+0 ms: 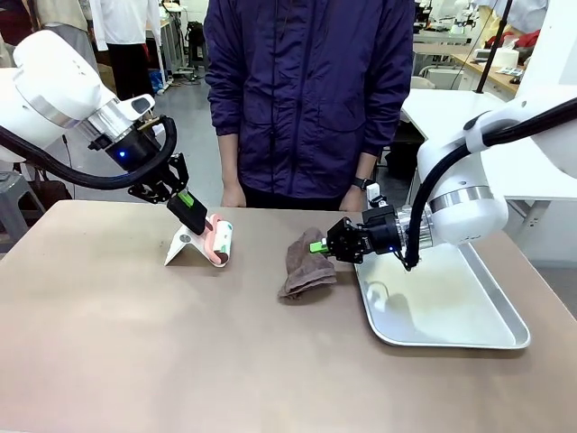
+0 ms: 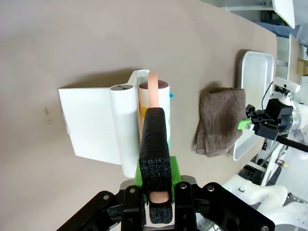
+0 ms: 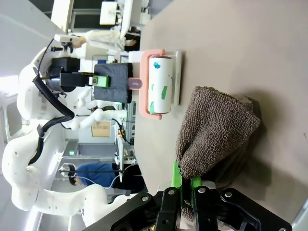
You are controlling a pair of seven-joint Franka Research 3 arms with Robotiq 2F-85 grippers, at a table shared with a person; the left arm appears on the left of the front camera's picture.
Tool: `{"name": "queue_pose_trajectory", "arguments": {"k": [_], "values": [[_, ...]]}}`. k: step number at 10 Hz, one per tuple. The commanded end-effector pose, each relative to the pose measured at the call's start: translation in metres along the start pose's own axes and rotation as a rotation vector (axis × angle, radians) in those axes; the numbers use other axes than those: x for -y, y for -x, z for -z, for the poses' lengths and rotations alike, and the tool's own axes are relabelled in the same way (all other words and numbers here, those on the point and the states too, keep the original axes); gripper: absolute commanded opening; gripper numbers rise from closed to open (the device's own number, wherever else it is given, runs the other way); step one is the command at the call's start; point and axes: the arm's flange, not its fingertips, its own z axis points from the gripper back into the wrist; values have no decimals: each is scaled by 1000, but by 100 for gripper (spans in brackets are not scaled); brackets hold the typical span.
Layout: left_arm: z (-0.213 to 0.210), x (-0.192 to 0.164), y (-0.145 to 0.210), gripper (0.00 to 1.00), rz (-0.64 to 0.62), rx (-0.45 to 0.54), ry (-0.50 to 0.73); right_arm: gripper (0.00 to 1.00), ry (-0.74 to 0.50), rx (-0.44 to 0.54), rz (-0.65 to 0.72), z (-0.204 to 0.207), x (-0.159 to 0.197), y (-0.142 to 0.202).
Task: Clean the surface of the table.
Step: Return the Lint Roller and towel to their original positions.
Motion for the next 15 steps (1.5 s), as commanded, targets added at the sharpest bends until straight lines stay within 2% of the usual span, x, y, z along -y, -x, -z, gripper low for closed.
{"name": "queue_pose_trajectory", "arguments": {"k": [1, 3, 4, 5, 6, 7, 9, 10, 12, 13, 15], "values": [[1, 0, -3, 22, -17, -22, -41, 7, 10, 14, 21, 4, -2, -8], [3, 0, -4, 22, -27, -20, -47, 7, 12, 15, 22, 4, 0, -8], [3, 0, -5, 32, -35, -21, -49, 9, 19, 14, 21, 4, 0, -8], [2, 1, -5, 79, -43, -23, -43, 60, 14, 17, 27, 4, 0, -8], [0, 1, -5, 88, -42, -18, -45, 64, 16, 13, 28, 4, -1, -8], [-2, 1, -5, 100, -43, -5, -44, 100, 14, 16, 30, 3, 0, -9], [-9, -1, -3, 100, -48, 17, -29, 100, 12, 16, 33, 3, 1, -9], [-12, -3, -3, 100, -54, 23, -24, 84, 15, 16, 31, 3, 0, -9], [-23, -11, -1, 100, -72, 39, -15, 100, 50, 12, 9, 0, -15, -6], [-27, -14, 1, 100, -72, 46, -6, 100, 108, -21, -26, 2, -32, -7], [-35, -22, 11, 100, -60, 62, 36, 100, 303, -86, -85, 17, -67, -17]]}}
